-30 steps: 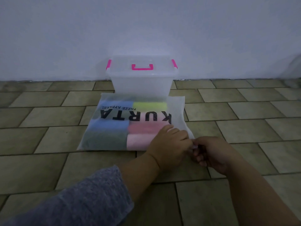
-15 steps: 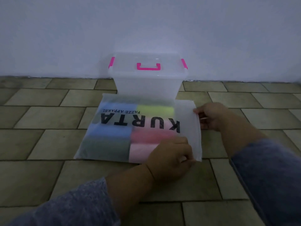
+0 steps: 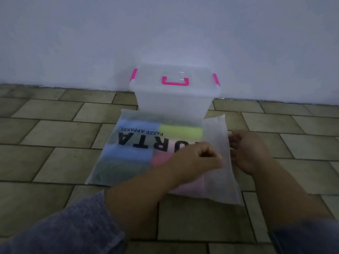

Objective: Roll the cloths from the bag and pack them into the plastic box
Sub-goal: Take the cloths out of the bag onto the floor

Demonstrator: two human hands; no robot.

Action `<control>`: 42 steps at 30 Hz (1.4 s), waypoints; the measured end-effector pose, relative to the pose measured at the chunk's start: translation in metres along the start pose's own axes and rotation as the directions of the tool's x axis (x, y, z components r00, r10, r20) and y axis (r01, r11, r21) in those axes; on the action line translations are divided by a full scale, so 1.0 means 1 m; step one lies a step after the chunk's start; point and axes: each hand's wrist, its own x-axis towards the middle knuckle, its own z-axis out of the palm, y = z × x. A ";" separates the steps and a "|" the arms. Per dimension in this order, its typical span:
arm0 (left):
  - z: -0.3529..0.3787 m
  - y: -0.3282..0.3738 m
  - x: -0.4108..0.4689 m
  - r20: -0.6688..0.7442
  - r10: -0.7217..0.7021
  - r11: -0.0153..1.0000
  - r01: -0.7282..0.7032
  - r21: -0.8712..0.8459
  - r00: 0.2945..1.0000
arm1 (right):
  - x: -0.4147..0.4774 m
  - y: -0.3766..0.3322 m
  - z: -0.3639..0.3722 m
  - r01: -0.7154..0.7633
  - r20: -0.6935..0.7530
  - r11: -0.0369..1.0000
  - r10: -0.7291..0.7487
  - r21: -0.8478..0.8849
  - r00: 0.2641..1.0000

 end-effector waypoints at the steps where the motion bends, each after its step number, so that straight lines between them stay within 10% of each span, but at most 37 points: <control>1: -0.003 0.006 0.008 -0.122 -0.057 0.998 0.055 -0.021 0.991 | -0.014 0.010 -0.006 -0.002 0.003 1.000 0.002 -0.028 1.000; 10: 0.003 0.028 0.064 -0.270 -0.231 0.755 0.347 0.556 0.935 | -0.051 0.042 0.015 0.215 0.005 0.963 -0.217 -0.161 0.976; 14: -0.025 0.014 0.045 -0.375 -0.325 0.946 0.305 -0.112 0.868 | -0.047 0.045 -0.004 0.257 -0.174 0.836 -0.380 -0.485 0.908; 16: -0.044 0.007 0.034 -0.313 -0.455 0.811 0.243 -0.532 0.833 | -0.047 0.047 -0.013 0.209 -0.208 0.747 -0.423 -0.631 0.882; 18: -0.053 0.000 0.028 -0.308 -0.474 0.796 0.252 -0.550 0.825 | -0.044 0.047 -0.012 0.193 -0.180 0.690 -0.429 -0.698 0.885; 21: -0.052 0.000 0.026 -0.410 -0.353 0.912 0.211 -0.352 0.841 | -0.044 0.042 0.003 0.273 -0.115 0.581 -0.543 -0.767 0.832; 24: -0.055 0.005 0.024 -0.374 -0.015 0.945 0.135 0.296 0.927 | -0.054 0.039 0.016 0.462 0.002 0.468 -0.700 -0.753 0.714; 29: -0.059 0.006 0.011 -0.104 0.319 0.406 -0.036 0.913 0.942 | -0.065 0.052 0.018 0.423 0.259 0.464 -0.377 -0.778 0.889; 32: -0.065 -0.017 0.004 -0.025 0.284 0.079 0.003 0.997 0.959 | -0.066 0.058 0.010 0.395 0.241 0.512 -0.343 -0.763 0.908; 36: -0.069 -0.051 -0.006 -0.037 0.037 0.177 0.030 0.984 0.999 | -0.059 0.041 0.019 0.338 0.167 0.637 -0.314 -0.693 0.935; 42: -0.060 -0.062 -0.009 -0.130 0.061 0.246 0.111 0.963 0.990 | -0.036 0.025 0.056 0.176 0.139 0.748 -0.113 -0.640 0.984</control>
